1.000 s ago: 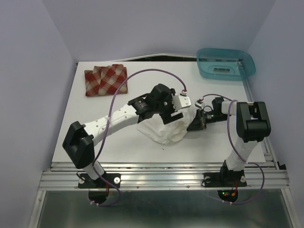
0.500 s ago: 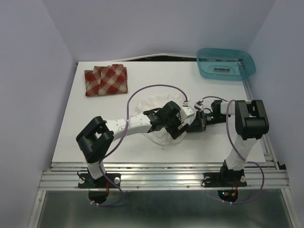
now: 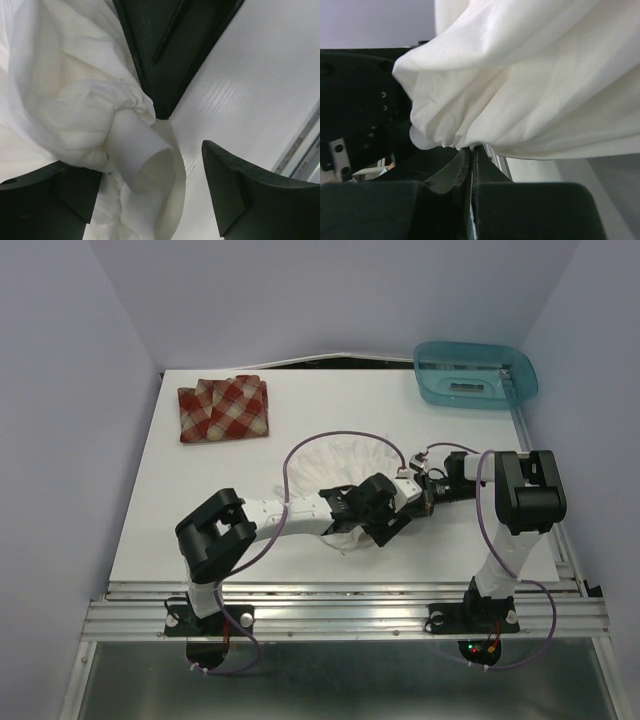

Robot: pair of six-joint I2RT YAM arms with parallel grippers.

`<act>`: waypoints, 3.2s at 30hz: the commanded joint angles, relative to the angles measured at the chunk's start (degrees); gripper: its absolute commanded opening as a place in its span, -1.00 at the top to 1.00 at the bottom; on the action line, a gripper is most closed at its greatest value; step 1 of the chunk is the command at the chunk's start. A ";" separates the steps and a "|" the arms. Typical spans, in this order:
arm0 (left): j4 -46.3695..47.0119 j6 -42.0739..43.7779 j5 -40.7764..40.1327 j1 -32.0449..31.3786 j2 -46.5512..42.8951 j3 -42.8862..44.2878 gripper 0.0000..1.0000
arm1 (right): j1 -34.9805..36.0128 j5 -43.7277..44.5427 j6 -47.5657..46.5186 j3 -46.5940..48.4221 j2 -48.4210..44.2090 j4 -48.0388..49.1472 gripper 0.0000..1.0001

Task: Fold and stack the skirts
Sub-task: Fold the skirt

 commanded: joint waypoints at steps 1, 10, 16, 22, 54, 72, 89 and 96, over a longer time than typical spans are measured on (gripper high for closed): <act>0.84 -2.95 -9.65 -1.46 2.05 2.24 -0.68 | -0.16 -4.18 -7.50 1.06 0.37 -6.97 0.99; -1.18 3.80 -16.36 -1.82 1.79 2.94 1.00 | -0.16 -7.00 -35.65 8.45 4.51 -33.54 0.76; -5.65 9.69 -12.31 -2.78 -3.66 -1.44 1.00 | -3.05 -1.48 -2.60 8.72 -9.17 -7.70 -0.35; -9.70 11.36 -6.51 -3.40 -7.79 -4.44 1.00 | -4.38 21.08 24.25 8.35 -20.80 20.73 -0.40; -42.05 31.85 8.62 -4.10 -4.81 18.23 1.00 | 26.46 19.29 11.20 28.94 12.94 12.77 0.28; -35.30 43.27 5.45 0.73 0.90 16.14 0.90 | 29.46 14.89 12.69 24.36 10.92 12.78 0.31; -27.20 40.64 -1.58 2.67 -7.61 14.72 -0.68 | 29.46 15.76 13.39 24.71 13.20 12.69 0.41; -26.06 41.60 -0.79 2.75 -18.76 8.50 -0.97 | 28.76 19.54 16.29 31.11 13.99 12.77 0.40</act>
